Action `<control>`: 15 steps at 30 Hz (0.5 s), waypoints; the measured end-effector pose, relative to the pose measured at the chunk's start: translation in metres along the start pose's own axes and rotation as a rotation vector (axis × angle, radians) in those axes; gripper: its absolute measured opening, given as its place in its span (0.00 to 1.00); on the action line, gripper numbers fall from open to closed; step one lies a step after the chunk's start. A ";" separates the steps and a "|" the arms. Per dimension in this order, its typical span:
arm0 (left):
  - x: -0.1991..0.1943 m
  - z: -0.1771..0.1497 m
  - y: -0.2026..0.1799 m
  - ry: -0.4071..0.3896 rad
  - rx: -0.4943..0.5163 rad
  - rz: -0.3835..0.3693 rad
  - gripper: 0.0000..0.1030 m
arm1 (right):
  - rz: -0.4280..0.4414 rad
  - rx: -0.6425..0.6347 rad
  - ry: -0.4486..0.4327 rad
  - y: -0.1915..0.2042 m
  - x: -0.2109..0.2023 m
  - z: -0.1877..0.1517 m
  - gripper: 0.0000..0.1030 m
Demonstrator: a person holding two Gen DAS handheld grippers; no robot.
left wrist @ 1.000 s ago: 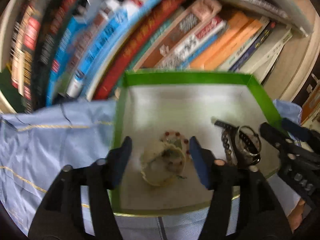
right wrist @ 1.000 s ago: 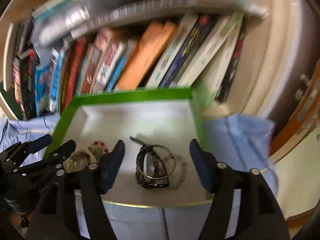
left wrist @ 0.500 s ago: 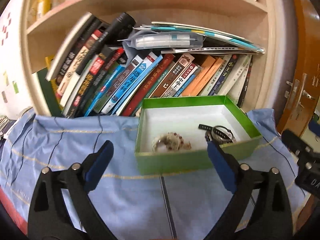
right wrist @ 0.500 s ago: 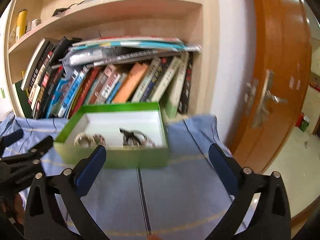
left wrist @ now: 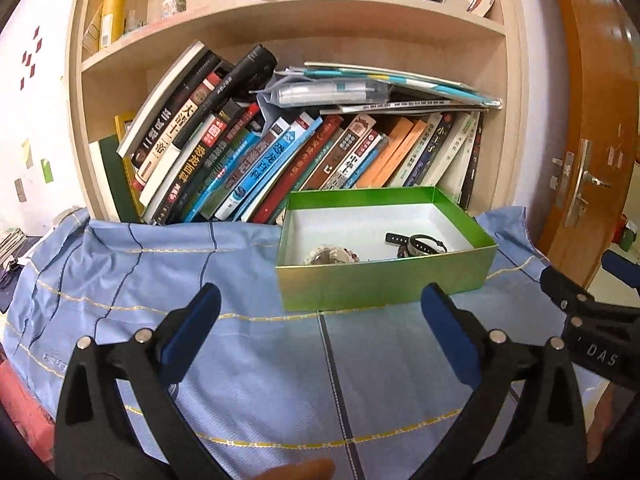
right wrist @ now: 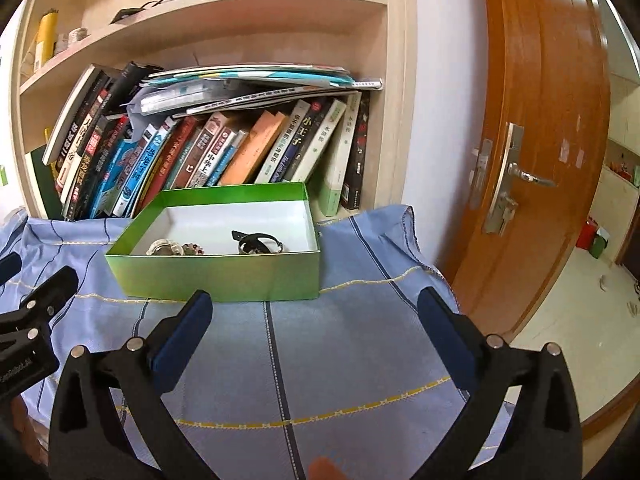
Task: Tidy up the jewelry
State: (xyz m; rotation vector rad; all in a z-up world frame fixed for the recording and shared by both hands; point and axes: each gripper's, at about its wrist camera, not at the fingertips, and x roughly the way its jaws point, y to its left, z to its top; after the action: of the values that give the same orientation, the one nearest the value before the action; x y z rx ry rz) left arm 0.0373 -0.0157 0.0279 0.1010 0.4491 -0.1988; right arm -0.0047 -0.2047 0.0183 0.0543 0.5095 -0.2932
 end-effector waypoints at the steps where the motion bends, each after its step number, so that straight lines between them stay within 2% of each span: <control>1: -0.001 0.000 0.000 -0.001 0.000 0.000 0.96 | 0.002 -0.001 0.000 0.000 -0.001 0.000 0.97; 15: -0.007 -0.001 -0.001 0.003 -0.001 0.007 0.96 | 0.020 -0.004 -0.019 0.006 -0.013 -0.001 0.97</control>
State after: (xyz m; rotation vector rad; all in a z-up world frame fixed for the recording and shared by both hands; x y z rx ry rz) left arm 0.0308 -0.0149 0.0296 0.1023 0.4521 -0.1920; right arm -0.0141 -0.1950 0.0237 0.0524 0.4900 -0.2734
